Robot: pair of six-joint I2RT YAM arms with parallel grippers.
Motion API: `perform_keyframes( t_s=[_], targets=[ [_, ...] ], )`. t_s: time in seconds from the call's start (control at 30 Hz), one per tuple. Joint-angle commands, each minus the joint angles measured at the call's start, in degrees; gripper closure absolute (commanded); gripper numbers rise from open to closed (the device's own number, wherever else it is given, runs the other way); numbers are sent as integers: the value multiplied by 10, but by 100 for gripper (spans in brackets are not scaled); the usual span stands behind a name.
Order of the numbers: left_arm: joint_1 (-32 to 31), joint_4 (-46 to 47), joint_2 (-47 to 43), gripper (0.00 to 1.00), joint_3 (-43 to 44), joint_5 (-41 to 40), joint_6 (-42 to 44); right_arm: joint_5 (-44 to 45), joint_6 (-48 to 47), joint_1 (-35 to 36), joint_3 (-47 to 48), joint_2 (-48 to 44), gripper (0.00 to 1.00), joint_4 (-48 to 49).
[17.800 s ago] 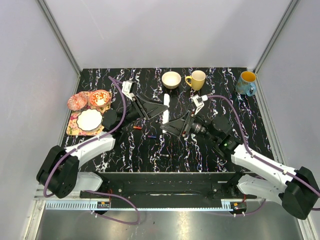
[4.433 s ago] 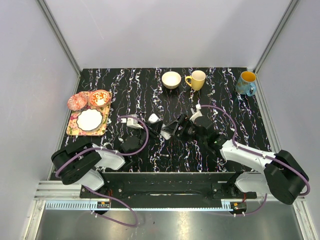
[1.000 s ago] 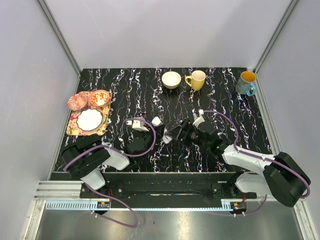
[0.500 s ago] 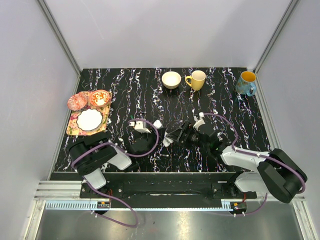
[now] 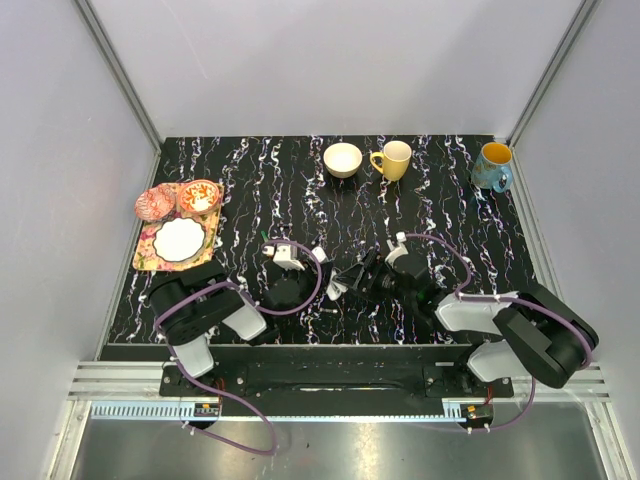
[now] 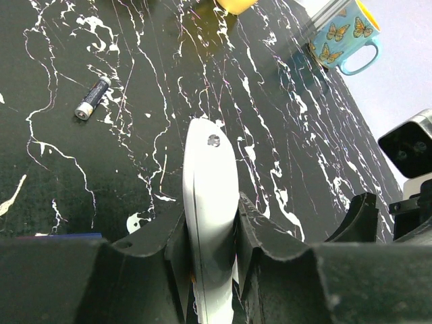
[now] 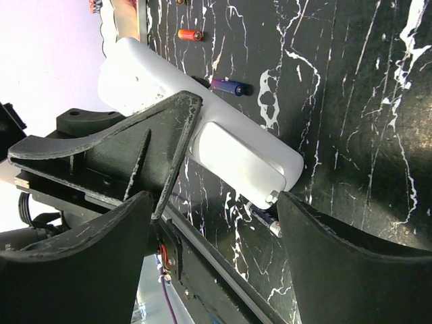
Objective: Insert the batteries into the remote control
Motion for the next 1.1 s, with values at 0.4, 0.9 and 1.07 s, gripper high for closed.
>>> perform_keyframes(
  t_s=[0.4,0.9,1.07],
  targets=[
    [0,109,2,100,-7,-12,10,-5,-6,-6,-5,10,19,49],
    [9,78,-22,100,-5,-23,31,6,-30,-15,-4,-24,18,2],
    [14,69,-30,100,-8,-25,32,4,-32,-18,-6,-10,18,9]
  ],
)
